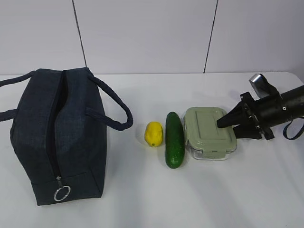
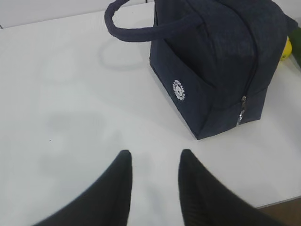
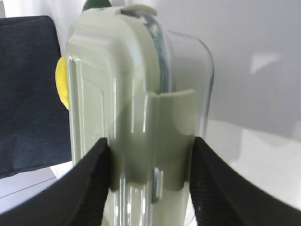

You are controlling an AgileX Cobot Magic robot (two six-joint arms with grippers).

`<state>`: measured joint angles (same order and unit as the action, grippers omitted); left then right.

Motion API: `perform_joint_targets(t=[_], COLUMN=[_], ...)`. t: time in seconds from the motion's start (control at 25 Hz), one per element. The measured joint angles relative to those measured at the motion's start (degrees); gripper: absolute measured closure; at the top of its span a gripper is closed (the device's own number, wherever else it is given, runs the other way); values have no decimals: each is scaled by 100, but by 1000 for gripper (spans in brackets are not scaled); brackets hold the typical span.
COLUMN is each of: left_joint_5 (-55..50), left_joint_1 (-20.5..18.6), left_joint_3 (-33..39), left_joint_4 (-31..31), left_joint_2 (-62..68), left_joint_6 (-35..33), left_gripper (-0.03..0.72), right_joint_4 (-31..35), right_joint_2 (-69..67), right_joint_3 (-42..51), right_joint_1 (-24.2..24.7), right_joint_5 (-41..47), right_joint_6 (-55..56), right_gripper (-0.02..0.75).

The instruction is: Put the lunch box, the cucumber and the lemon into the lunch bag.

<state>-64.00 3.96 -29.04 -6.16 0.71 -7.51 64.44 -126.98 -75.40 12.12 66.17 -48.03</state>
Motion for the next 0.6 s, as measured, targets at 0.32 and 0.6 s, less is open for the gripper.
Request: perform_joint_targets(t=[0.32, 0.6], left_joint_5=[0, 0], left_joint_1=[0, 0], left_joint_3=[0, 0], left_joint_4=[0, 0], left_joint_2=[0, 0], left_joint_6=[0, 0], left_gripper=[445, 445], right_joint_4=[12, 12], right_joint_2=[248, 346], right_joint_3=[0, 0], right_joint_1=[0, -86], right_joint_5=[-67, -79], right_joint_6=[170, 302], right_gripper=[384, 384])
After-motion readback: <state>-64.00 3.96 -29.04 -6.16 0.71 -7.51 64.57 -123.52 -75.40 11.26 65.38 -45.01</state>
